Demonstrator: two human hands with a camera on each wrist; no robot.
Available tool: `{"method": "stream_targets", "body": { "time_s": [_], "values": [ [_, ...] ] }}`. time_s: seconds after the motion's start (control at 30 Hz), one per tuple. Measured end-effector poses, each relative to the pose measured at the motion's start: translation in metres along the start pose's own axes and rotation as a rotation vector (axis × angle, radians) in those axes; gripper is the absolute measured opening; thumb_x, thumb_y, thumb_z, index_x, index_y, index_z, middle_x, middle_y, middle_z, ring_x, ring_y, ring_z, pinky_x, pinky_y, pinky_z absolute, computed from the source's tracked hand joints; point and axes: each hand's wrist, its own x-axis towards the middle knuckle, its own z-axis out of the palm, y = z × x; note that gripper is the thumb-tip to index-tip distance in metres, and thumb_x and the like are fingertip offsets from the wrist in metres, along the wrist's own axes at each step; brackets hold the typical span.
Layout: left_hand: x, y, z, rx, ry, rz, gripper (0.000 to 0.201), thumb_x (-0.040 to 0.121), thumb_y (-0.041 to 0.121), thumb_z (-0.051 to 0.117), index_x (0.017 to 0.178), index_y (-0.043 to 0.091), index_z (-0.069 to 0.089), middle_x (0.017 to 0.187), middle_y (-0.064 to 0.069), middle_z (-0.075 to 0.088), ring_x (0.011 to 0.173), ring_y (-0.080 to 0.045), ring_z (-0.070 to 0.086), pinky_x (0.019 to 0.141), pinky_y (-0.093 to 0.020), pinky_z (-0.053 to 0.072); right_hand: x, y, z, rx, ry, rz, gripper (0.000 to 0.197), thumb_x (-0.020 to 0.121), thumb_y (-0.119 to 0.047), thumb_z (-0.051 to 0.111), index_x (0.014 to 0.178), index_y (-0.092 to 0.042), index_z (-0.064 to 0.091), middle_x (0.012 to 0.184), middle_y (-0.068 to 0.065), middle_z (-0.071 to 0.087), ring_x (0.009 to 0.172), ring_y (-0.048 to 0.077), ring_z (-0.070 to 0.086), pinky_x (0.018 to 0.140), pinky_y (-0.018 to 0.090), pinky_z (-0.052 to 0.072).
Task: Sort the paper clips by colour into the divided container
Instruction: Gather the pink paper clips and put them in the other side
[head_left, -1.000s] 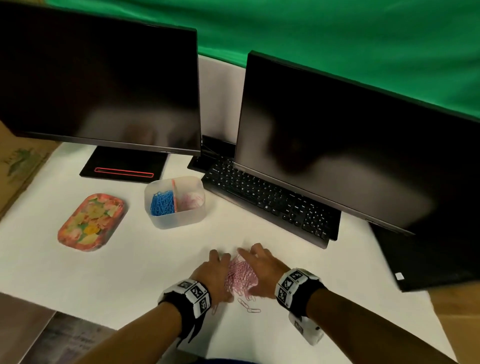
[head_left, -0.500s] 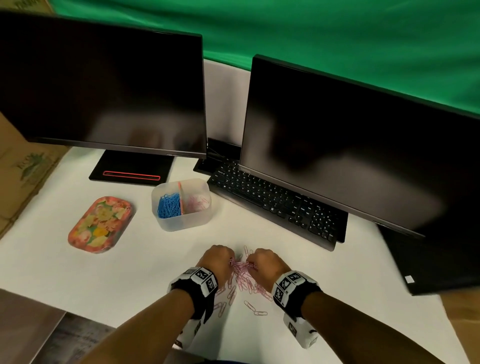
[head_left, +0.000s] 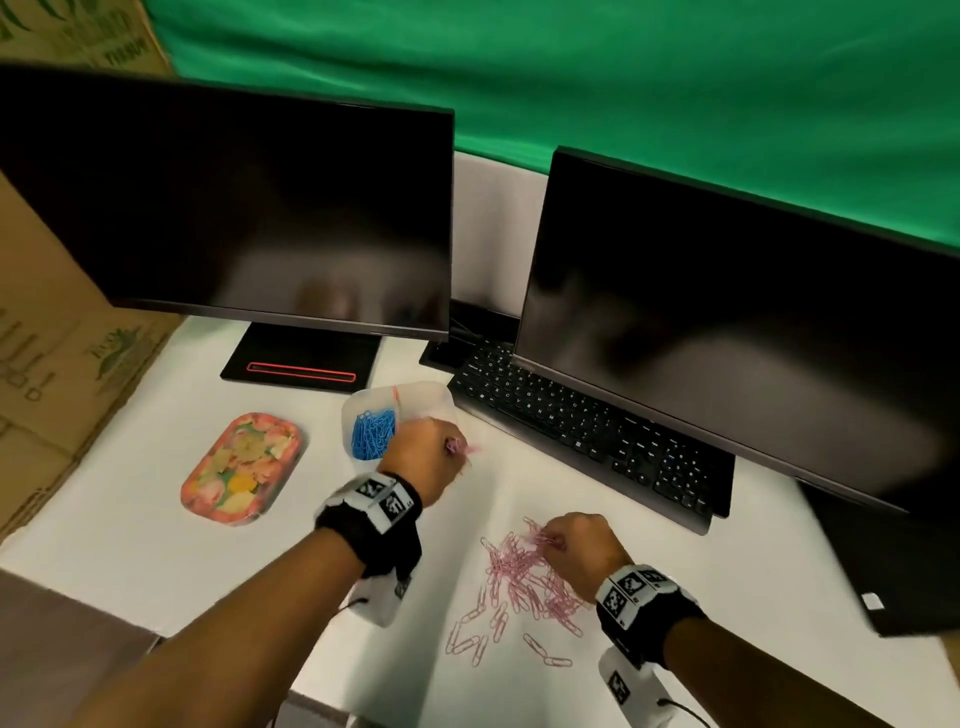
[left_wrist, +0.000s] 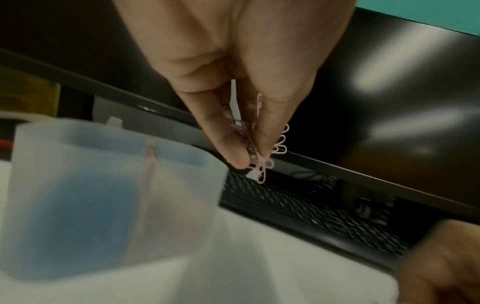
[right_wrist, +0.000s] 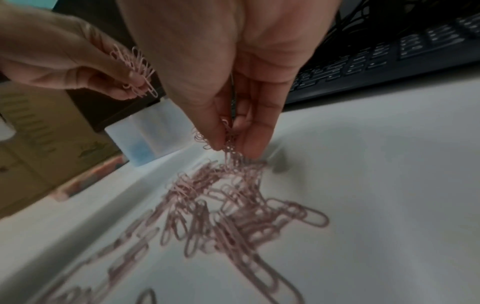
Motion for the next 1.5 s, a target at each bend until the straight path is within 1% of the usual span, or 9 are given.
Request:
{"method": "stream_targets", "body": {
  "time_s": [0.17, 0.43, 0.63, 0.87, 1.1, 1.2, 1.3, 1.4, 1.5],
  "values": [
    [0.04, -0.018, -0.027, 0.071, 0.062, -0.139, 0.02, 0.084, 0.021, 0.063, 0.098, 0.013, 0.073, 0.098, -0.012, 0.071, 0.094, -0.031, 0.065, 0.08, -0.031, 0.051, 0.008, -0.021, -0.014, 0.263, 0.092, 0.026, 0.019, 0.083, -0.037, 0.07, 0.079, -0.019, 0.076, 0.071, -0.003, 0.073, 0.062, 0.012, 0.066, 0.065, 0.026, 0.057],
    [0.048, -0.031, -0.024, -0.002, -0.034, -0.123, 0.047, 0.071, 0.029, 0.075, 0.116, 0.026, 0.062, 0.112, 0.0, 0.065, 0.1, -0.021, 0.062, 0.087, -0.028, 0.05, 0.047, -0.103, -0.06, 0.651, 0.164, -0.023, 0.017, 0.08, -0.012, 0.075, 0.067, -0.02, 0.068, 0.06, 0.005, 0.067, 0.054, 0.019, 0.064, 0.054, 0.029, 0.058],
    [0.025, -0.048, -0.038, -0.203, 0.187, -0.17, 0.027, 0.078, 0.006, 0.061, 0.099, 0.023, 0.066, 0.093, 0.003, 0.064, 0.086, -0.02, 0.061, 0.078, -0.028, 0.051, 0.099, -0.162, -0.054, 0.6, 0.111, -0.016, 0.006, 0.081, -0.01, 0.071, 0.076, -0.014, 0.068, 0.061, 0.01, 0.068, 0.048, 0.018, 0.064, 0.055, 0.026, 0.058],
    [0.003, -0.06, -0.036, -0.146, 0.177, -0.118, 0.02, 0.079, 0.007, 0.059, 0.093, 0.02, 0.068, 0.087, 0.003, 0.064, 0.079, -0.018, 0.057, 0.071, -0.022, 0.043, 0.114, -0.165, -0.043, 0.443, 0.081, 0.019, 0.032, 0.067, -0.034, 0.077, 0.097, -0.026, 0.071, 0.086, -0.002, 0.073, 0.078, 0.018, 0.071, 0.077, 0.031, 0.059],
    [-0.02, -0.044, 0.018, 0.021, -0.245, 0.095, 0.025, 0.081, 0.023, 0.064, 0.105, 0.028, 0.061, 0.094, 0.008, 0.062, 0.077, -0.008, 0.054, 0.075, -0.022, 0.045, 0.055, -0.069, -0.038, -0.077, 0.038, 0.026, 0.044, 0.091, -0.015, 0.047, 0.133, -0.028, 0.053, 0.121, 0.004, 0.065, 0.095, 0.02, 0.063, 0.088, 0.025, 0.051],
    [-0.038, -0.044, 0.046, 0.218, -0.557, 0.075, 0.046, 0.073, 0.039, 0.072, 0.113, 0.026, 0.053, 0.107, 0.002, 0.061, 0.099, -0.019, 0.057, 0.082, -0.029, 0.046, 0.019, -0.037, -0.008, -0.175, -0.201, -0.041, 0.061, 0.096, -0.015, 0.039, 0.152, -0.024, 0.018, 0.16, -0.004, 0.016, 0.145, 0.015, 0.022, 0.119, 0.031, 0.022],
    [-0.063, -0.042, 0.067, 0.349, -0.726, 0.106, 0.064, 0.064, 0.048, 0.078, 0.113, 0.021, 0.048, 0.115, -0.002, 0.057, 0.101, -0.025, 0.057, 0.08, -0.033, 0.046, -0.013, -0.024, 0.014, -0.27, -0.283, -0.28, 0.065, 0.098, -0.014, 0.034, 0.154, -0.019, 0.001, 0.161, -0.003, -0.009, 0.149, 0.015, -0.007, 0.122, 0.031, 0.001],
    [-0.077, -0.039, 0.08, 0.347, -0.695, 0.162, 0.062, 0.068, 0.038, 0.078, 0.116, 0.017, 0.045, 0.121, -0.004, 0.053, 0.105, -0.026, 0.055, 0.084, -0.033, 0.043, -0.034, -0.018, 0.024, -0.253, -0.319, -0.384, 0.066, 0.094, -0.007, 0.033, 0.153, -0.014, 0.004, 0.161, -0.001, -0.006, 0.148, 0.016, -0.011, 0.122, 0.034, -0.004],
    [-0.075, -0.037, 0.084, 0.239, -0.649, 0.143, 0.06, 0.072, 0.035, 0.077, 0.119, 0.018, 0.043, 0.121, -0.004, 0.054, 0.106, -0.024, 0.055, 0.08, -0.027, 0.039, -0.048, -0.006, 0.029, -0.238, -0.162, -0.537, 0.064, 0.09, -0.006, 0.038, 0.151, -0.007, 0.02, 0.159, 0.004, 0.016, 0.148, 0.016, 0.002, 0.121, 0.03, 0.013]
  ]
}}
